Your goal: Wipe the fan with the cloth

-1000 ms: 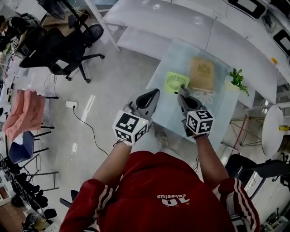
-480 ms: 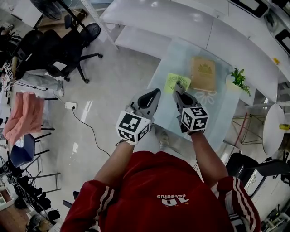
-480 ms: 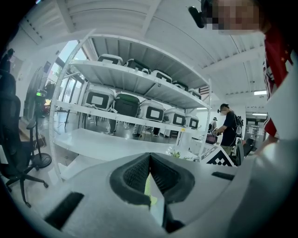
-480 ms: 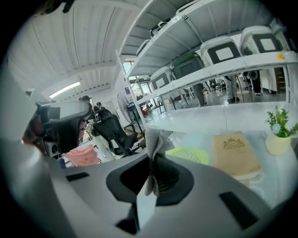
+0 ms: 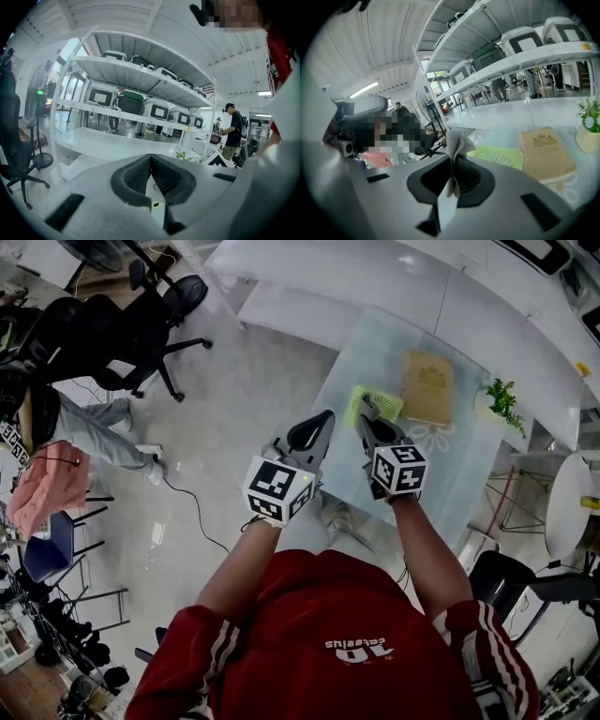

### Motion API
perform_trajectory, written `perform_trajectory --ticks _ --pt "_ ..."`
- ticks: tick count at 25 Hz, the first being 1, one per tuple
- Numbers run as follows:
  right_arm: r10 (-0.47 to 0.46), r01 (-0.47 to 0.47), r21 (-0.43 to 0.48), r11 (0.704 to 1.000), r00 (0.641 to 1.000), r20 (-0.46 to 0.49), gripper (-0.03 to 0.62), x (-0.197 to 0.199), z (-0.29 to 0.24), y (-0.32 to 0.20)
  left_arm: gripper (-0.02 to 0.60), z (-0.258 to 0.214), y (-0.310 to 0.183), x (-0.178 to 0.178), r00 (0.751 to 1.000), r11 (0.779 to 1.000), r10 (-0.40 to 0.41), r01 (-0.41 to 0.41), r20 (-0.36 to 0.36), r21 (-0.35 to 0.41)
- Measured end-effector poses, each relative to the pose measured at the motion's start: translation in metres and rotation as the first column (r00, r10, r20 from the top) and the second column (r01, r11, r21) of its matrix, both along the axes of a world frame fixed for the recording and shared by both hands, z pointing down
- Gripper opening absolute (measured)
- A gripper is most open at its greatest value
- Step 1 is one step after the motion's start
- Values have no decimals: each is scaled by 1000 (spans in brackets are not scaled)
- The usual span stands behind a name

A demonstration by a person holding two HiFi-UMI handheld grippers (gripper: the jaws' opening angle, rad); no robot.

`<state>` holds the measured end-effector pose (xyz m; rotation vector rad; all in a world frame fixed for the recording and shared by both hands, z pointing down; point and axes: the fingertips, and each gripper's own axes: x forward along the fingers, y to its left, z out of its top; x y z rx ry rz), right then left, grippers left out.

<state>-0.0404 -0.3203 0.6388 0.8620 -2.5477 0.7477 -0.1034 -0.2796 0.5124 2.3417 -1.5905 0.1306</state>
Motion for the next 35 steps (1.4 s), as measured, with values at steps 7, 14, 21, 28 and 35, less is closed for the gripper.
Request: perform_trajectory --ticks 7,14,21,28,35 --pt "-13 13 -19 1000 1000 7 23 -14 16 -10 5 15 -11 -9 1000 1000 -4 4 10 -23" --pt "-22 22 -40 999 1000 17 23 -25 29 -16 5 19 -15 -13 1000 999 -18 18 0 -32" --pt "6 -7 -64 998 1000 -5 23 -30 42 -24 5 25 -18 -20 999 998 -39 39 3 -49" --pt "22 -23 -82 996 1000 -9 22 -25 49 -29 5 29 -16 -16 1000 997 -29 30 9 -65" --pt "48 -50 -76 996 998 -31 23 -17 51 -31 5 34 -11 -15 1000 996 -14 16 22 -82"
